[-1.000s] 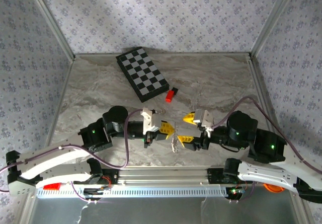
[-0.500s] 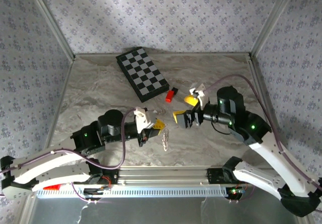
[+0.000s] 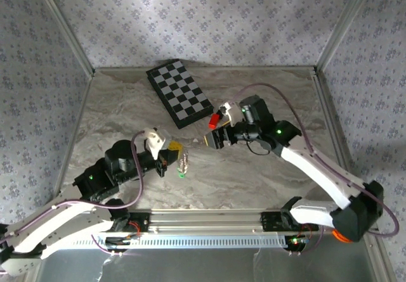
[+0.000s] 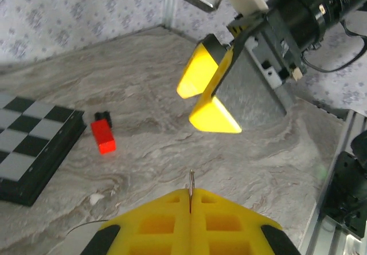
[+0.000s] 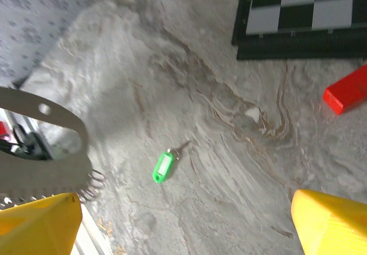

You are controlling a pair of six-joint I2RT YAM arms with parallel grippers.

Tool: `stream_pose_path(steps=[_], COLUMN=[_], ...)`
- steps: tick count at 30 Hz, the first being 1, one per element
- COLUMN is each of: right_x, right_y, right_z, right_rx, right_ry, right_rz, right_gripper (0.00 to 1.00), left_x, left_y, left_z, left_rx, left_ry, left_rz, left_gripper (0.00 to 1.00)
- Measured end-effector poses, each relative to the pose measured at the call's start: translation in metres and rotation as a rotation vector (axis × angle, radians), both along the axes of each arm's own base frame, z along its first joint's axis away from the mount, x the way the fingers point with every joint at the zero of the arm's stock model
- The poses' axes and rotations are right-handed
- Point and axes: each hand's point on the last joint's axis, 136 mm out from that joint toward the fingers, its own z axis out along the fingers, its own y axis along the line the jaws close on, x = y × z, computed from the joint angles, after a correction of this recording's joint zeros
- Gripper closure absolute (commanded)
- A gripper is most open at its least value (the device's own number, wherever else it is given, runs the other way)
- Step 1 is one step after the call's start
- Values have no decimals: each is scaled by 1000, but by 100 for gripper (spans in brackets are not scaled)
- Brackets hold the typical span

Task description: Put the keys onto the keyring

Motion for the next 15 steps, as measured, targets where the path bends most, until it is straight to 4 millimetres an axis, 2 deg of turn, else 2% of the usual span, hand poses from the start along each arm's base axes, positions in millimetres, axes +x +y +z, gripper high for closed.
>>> stream_pose_path(steps=[4, 8, 11, 15], right_x=[-1, -4, -6, -9], right_y=[18, 31, 39, 58], right_z=[-35, -64, -79, -89], right_rx=[-72, -105, -124, -132], right_ry=[67, 141, 180, 207], right_rz=[45, 106, 146, 212], right_gripper=[12, 15, 17, 22], left_x=[7, 8, 6, 1], left_y=[13, 30, 41, 54], left_z=[-14, -13, -13, -6], left_rx=[7, -1, 4, -13], left_ry=[52, 56, 49, 23], left_rz=[54, 108, 139, 172], left_gripper=[100, 100, 100, 100])
